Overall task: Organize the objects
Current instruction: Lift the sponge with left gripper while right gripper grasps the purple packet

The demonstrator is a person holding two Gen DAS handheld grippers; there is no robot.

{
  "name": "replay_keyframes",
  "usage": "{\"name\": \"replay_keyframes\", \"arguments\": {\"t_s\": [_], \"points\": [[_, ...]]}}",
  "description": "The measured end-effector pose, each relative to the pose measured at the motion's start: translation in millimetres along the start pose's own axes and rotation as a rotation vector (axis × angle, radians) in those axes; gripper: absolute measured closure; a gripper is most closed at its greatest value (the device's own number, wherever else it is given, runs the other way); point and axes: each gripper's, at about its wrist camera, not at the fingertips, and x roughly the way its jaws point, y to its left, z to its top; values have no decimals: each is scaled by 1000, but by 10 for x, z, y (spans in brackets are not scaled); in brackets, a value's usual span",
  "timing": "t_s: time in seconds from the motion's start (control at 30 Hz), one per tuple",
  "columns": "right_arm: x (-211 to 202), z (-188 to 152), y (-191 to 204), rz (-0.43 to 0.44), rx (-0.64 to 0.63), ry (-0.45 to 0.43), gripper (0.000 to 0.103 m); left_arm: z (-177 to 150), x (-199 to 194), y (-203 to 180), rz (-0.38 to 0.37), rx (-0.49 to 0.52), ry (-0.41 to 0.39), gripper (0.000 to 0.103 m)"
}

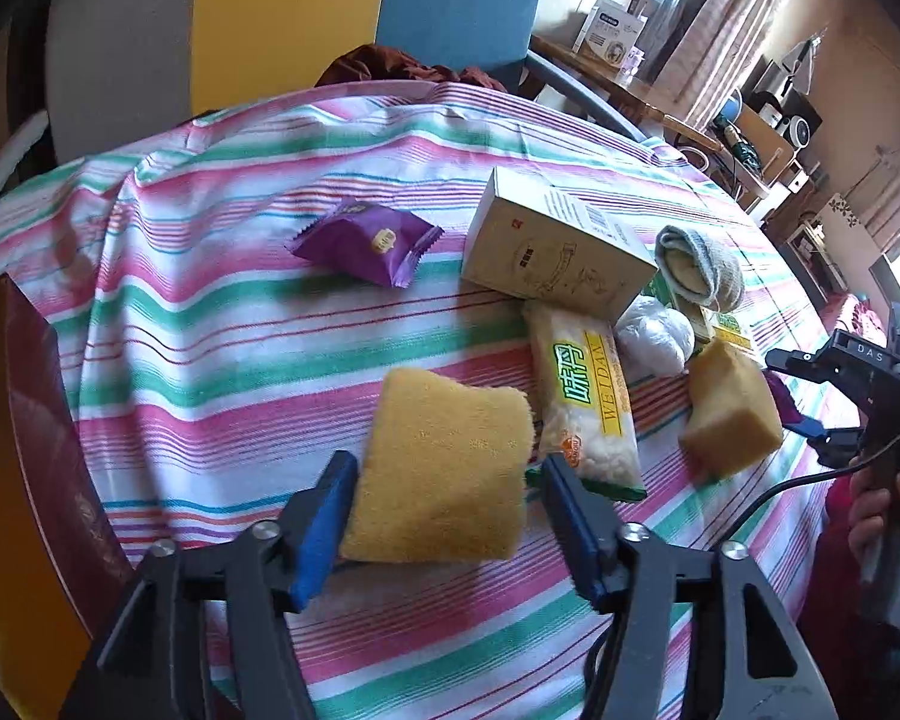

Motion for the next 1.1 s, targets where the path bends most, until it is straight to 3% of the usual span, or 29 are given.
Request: {"name": "replay_keyframes", "arguments": {"t_s": [0.1, 0.23, 0.3, 0.33, 0.4, 0.57, 0.63, 0.9, 0.97, 1.0, 1.1], "points": [[20, 19, -13, 13, 21, 2, 35, -14, -23, -49, -16, 14, -12, 28], [33, 26, -1, 23, 27, 5, 30, -48, -39, -99, -19, 43, -15, 26], [43, 23, 15, 18, 19, 6, 29, -69, -20, -83, -14, 45, -13, 30], [53, 21, 28, 14, 14, 6, 29, -76, -8, -70, -9, 43, -10, 40], [64, 15, 54, 6, 4, 6, 29, -91, 24, -20, 2, 29, 0, 48], [91, -32, 175, -68, -102, 12, 29, -123, -17, -14, -18, 25, -13, 50], [87, -80, 247, -117, -165, 2, 35, -139, -53, -43, -22, 31, -24, 50], [-25, -91, 249, -151, -188, -59, 44, -225, -375, -92, -36, 29, -98, 50], [-65, -100, 260, -161, -202, -82, 51, -267, -463, -76, -40, 23, -112, 50], [-76, -102, 261, -159, -204, -87, 60, -297, -518, -50, -41, 15, -120, 50], [-18, -132, 360, -183, -242, -87, 60, -368, -668, 56, -41, -18, -137, 50]]}}
